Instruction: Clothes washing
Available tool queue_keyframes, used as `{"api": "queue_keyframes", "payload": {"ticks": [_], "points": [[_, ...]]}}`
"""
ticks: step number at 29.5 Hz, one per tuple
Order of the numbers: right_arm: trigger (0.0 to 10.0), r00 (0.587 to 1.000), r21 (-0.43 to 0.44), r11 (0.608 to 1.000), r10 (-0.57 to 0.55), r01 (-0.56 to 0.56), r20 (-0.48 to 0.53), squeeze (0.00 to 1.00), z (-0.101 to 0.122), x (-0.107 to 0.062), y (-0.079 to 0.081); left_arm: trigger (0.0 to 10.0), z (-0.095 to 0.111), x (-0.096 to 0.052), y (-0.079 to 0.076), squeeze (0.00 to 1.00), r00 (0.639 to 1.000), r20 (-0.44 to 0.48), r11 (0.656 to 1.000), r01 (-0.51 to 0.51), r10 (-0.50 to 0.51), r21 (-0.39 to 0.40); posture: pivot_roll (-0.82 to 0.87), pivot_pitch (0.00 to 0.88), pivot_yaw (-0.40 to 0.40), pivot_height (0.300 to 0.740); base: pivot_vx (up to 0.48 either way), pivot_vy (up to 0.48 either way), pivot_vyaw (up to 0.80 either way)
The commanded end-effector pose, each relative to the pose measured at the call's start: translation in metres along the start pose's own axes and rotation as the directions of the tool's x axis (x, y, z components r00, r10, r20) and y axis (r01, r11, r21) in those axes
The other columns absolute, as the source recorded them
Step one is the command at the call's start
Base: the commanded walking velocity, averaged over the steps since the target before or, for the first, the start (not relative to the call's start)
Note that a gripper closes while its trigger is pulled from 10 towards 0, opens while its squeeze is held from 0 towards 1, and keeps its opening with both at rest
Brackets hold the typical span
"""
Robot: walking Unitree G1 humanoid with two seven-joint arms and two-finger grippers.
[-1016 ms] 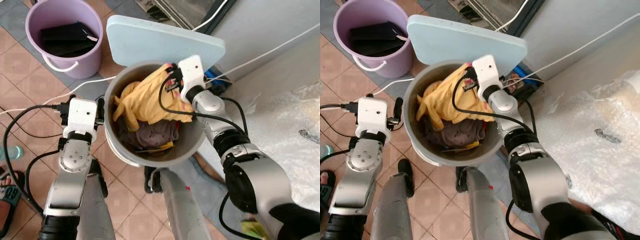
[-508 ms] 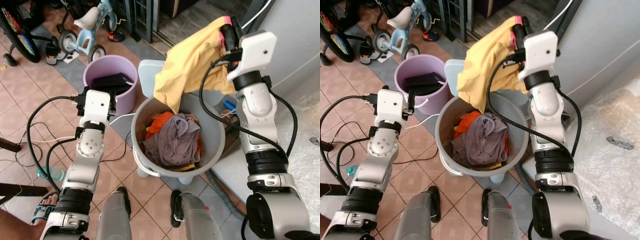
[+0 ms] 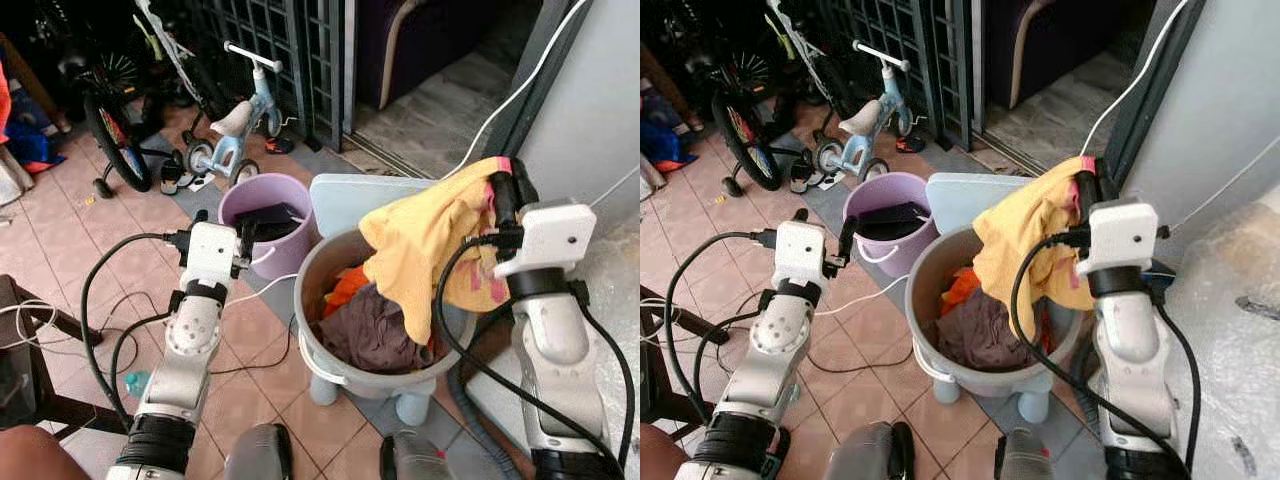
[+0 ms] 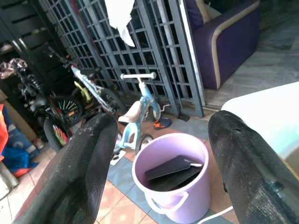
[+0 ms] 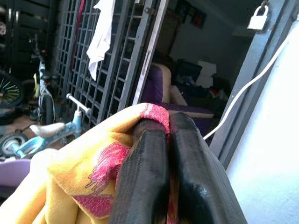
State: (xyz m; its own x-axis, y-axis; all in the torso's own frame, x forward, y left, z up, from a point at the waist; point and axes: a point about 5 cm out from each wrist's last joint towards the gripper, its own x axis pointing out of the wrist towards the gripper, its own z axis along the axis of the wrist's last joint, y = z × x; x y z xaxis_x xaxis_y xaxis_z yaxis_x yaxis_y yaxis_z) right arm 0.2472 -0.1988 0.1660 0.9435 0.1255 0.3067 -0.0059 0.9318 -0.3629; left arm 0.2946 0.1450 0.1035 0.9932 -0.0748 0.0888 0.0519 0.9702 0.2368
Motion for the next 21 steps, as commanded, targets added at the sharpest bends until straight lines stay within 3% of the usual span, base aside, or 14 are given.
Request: {"api": "queue_keyframes", "payload": {"ticks": [1, 4, 10, 13, 18, 19, 21], "points": [[0.0, 0.999, -0.02, 0.999, 0.033, -0.032, 0.036, 0.0, 0.011, -0.001, 0.0, 10.0, 0.007, 0.003, 0.004, 0.0, 0.999, 0.039, 1.0, -0.002, 0.002, -0.005, -0.15, 0.0, 0.126, 0.74, 0.0, 0.0, 0.0], [0.0, 1.0, -0.011, 1.0, 0.008, -0.008, 0.009, 0.0, 0.006, -0.003, 0.002, 10.0, 0.009, 0.006, 0.003, 0.0, 0.999, 0.045, 1.0, -0.002, 0.003, -0.02, -0.14, 0.0, 0.106, 0.74, 0.0, 0.0, 0.0], [0.0, 0.987, 0.053, 0.986, -0.159, 0.16, -0.02, 0.0, 0.006, 0.011, 0.014, 10.0, 0.02, 0.013, -0.002, 0.0, 0.996, 0.08, 0.999, -0.022, 0.025, -0.046, -0.12, 0.0, 0.087, 0.74, 0.0, 0.0, 0.0], [0.0, 0.979, 0.073, 0.977, -0.2, 0.202, -0.038, 0.0, 0.007, 0.014, 0.014, 10.0, 0.024, 0.014, -0.001, 0.0, 0.996, 0.088, 0.998, -0.021, 0.026, -0.059, -0.12, 0.0, 0.085, 0.74, 0.0, 0.0, -0.56], [0.0, 0.992, 0.081, 0.988, -0.129, 0.13, -0.01, 0.0, 0.013, 0.018, 0.023, 10.0, 0.024, 0.012, 0.001, 0.0, 0.996, 0.081, 0.998, -0.019, 0.023, -0.056, -0.1, 0.0, 0.073, 0.74, 0.0, 0.0, -0.57], [0.7, 0.992, 0.081, 0.989, -0.123, 0.123, -0.013, 0.0, 0.014, 0.018, 0.024, 10.0, 0.022, 0.01, 0.003, 0.0, 0.997, 0.076, 0.998, -0.023, 0.027, -0.054, -0.1, 0.0, 0.068, 0.74, 0.0, 0.0, -0.4], [0.0, 0.993, 0.081, 0.99, -0.116, 0.118, -0.021, 0.0, 0.013, 0.019, 0.024, 10.0, 0.018, 0.007, 0.007, 0.0, 0.997, 0.059, 0.998, -0.04, 0.043, -0.053, -0.1, 0.0, 0.062, 0.74, 0.0, 0.0, 0.0]]}}
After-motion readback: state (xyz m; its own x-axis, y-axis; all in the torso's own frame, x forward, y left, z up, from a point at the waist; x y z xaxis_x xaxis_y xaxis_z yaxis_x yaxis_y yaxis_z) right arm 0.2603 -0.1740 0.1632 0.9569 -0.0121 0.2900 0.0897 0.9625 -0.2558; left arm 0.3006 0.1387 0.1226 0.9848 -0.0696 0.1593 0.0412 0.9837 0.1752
